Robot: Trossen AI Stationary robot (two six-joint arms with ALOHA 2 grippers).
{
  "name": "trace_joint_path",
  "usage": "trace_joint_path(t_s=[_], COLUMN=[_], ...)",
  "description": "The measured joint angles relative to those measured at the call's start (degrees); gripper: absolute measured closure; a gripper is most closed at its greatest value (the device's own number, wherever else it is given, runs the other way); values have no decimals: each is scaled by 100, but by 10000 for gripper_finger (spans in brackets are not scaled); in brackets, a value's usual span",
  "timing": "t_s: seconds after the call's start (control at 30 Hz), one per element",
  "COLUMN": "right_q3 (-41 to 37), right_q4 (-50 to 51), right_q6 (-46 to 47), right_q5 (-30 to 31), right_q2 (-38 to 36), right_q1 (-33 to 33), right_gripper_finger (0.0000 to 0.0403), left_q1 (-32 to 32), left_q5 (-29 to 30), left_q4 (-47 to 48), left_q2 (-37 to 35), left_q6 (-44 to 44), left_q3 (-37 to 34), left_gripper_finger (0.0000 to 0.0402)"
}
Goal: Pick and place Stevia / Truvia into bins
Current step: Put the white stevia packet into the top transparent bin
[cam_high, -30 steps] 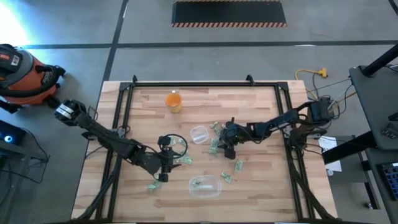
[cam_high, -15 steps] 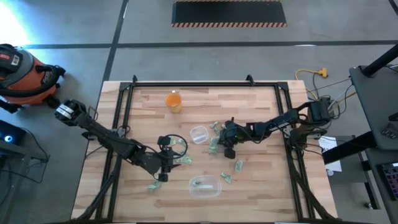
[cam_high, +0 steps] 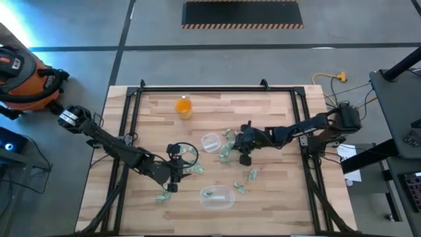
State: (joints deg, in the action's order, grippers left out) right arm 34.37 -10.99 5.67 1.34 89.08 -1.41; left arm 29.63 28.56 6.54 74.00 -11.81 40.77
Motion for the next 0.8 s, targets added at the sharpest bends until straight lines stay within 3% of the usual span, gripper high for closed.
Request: trace_joint_path(t_s=[0.27, 0.5, 0.8], right_q3=[101, 890, 2143], right_q4=[-799, -1025, 374], right_q6=[-498, -1067, -1132], right_q5=[35, 33, 44], right_q2=[-458, 255, 1332], right_q1=[0, -1, -120], right_gripper_finger=[394, 394, 394], left_q1=[0, 2, 9], left_q5=[0, 0, -4], left_q4=[-5, -64, -42], left_q2=[0, 2, 2], left_q6=[7, 11, 8], left_q3=[0, 4, 4], left_gripper_finger=[233, 233, 233])
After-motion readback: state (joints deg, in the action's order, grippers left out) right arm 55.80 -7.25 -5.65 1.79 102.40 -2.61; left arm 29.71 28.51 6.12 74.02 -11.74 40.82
